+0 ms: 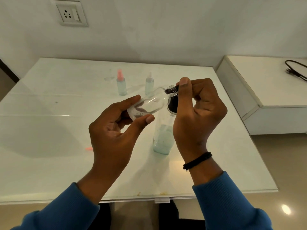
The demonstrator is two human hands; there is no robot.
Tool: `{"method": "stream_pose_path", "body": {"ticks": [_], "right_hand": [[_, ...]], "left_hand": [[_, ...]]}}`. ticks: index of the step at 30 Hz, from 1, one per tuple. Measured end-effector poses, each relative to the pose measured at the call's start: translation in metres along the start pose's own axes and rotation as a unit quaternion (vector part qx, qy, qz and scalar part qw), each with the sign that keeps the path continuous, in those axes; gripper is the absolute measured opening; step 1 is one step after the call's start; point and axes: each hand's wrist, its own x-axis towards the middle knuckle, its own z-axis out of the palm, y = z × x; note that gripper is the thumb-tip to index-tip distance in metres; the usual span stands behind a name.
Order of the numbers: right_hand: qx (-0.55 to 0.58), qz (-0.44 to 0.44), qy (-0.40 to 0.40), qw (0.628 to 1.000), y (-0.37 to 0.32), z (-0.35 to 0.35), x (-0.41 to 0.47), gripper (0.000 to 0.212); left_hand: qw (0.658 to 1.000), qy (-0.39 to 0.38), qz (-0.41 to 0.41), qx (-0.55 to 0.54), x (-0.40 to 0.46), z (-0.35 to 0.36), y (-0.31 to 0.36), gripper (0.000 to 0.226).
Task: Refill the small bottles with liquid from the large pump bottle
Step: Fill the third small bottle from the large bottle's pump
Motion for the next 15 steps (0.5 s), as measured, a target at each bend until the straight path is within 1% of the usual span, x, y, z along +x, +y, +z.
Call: {"method": "stream_pose_path", "body": {"ticks": [15], "right_hand": [[-0.005, -0.008, -0.005, 1.000, 0.0047, 0.0002, -0.0035, 0.028]], "left_hand": [[1.000, -0.003, -0.002, -0.004, 0.0003, -0.0006, -0.0003, 0.043]]}}
